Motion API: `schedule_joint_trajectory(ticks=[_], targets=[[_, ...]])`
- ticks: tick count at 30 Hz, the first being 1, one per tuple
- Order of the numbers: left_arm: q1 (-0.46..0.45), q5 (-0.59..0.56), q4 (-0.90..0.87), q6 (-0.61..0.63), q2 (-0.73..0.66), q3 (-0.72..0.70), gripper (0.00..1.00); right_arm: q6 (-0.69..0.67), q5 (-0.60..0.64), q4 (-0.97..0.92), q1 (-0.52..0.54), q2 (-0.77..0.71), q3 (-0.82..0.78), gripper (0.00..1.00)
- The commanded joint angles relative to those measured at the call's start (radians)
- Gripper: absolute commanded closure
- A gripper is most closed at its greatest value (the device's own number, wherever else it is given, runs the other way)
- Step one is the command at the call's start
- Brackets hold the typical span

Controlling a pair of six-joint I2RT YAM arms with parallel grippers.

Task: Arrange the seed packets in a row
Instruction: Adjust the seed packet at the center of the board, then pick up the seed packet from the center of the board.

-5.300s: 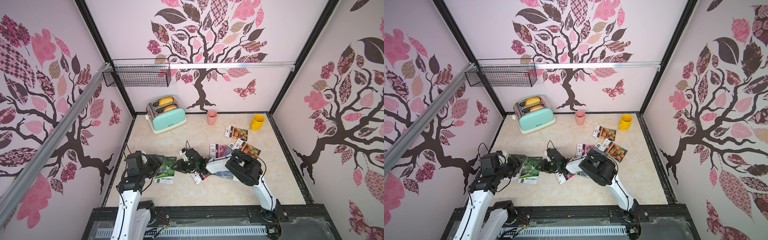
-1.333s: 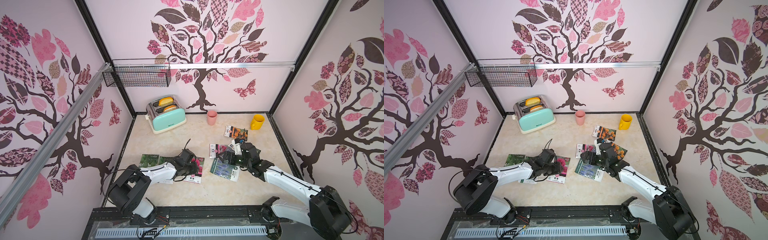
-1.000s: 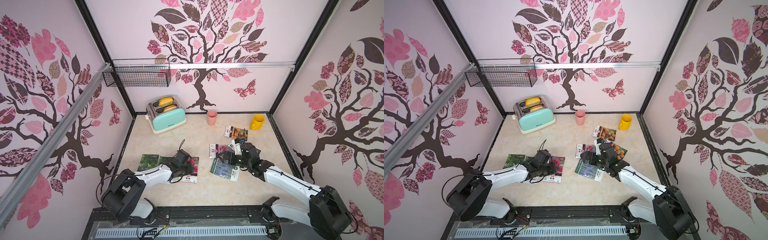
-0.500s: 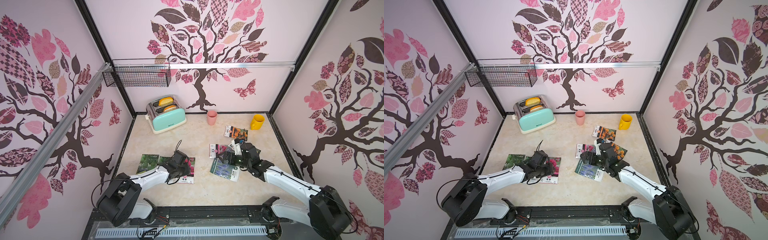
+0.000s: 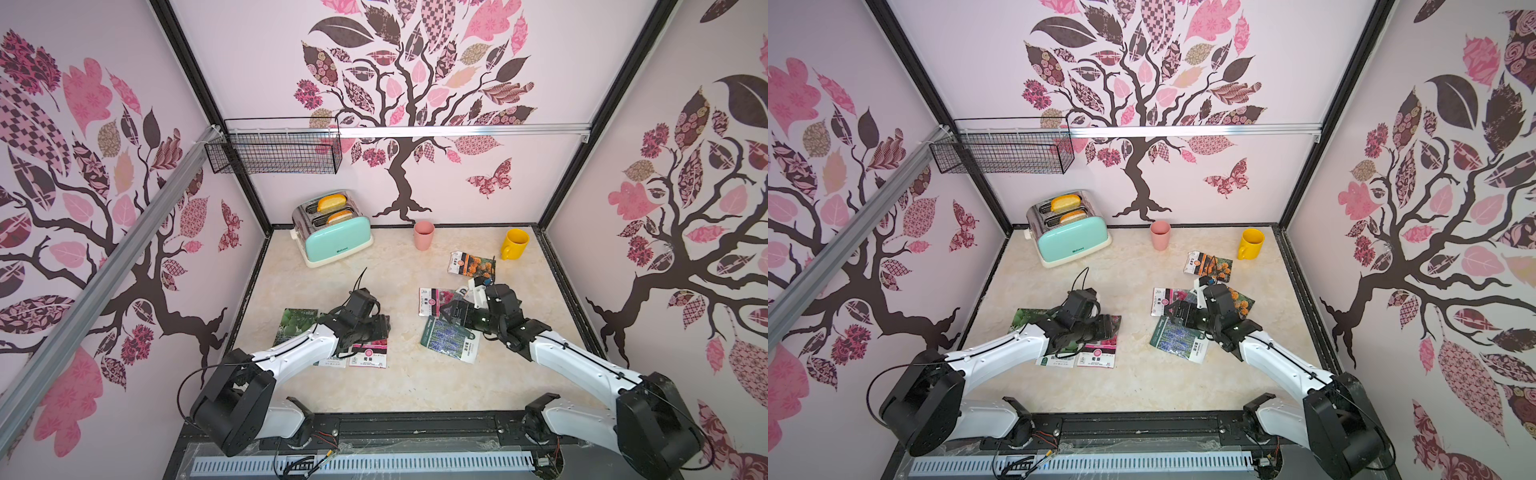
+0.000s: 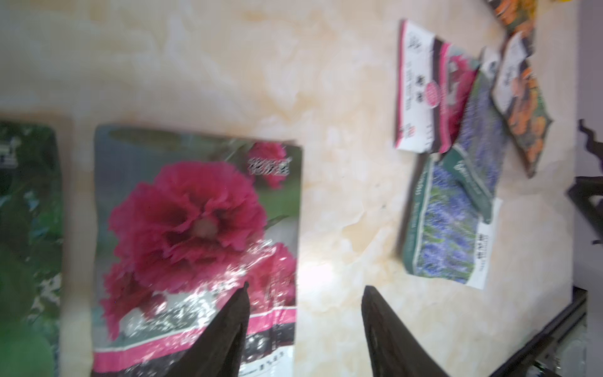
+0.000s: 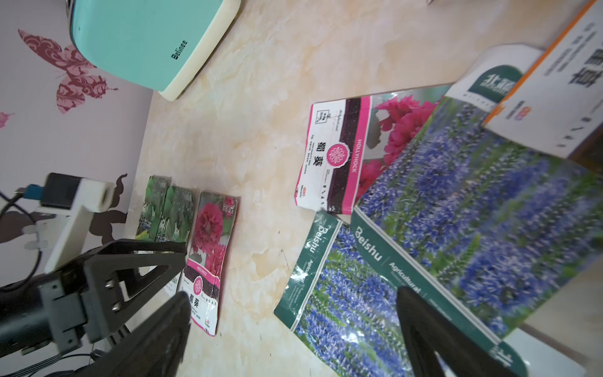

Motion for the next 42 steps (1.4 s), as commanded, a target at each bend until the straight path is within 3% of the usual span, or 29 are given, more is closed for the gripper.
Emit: schedule_joint_trajectory(ticks=[1,11,17,32,42], targets=[[-0.017,0.058,0.05,0.081,0.051,0.094,0.41,-0.012,-0.054,0.007,-0.074,0.02,0.005,0.0],[-0.026,0.178,0.215,0.146,0.462,0.361,0.39,-0.021,-0.113,0.089,-0.142,0.241,0.1,0.0],[-0.017,0.185,0.272,0.169,0.608,0.462,0.39,-0.039,-0.127,0.105,-0.15,0.359,0.171,0.01],[-0.001,0.213,0.203,0.215,0.734,0.553,0.38,-0.03,-0.153,0.157,-0.15,0.638,0.335,0.01],[-0.009,0.285,0.186,0.226,0.779,0.572,0.38,-0.03,-0.136,0.129,-0.15,0.683,0.306,0.01]])
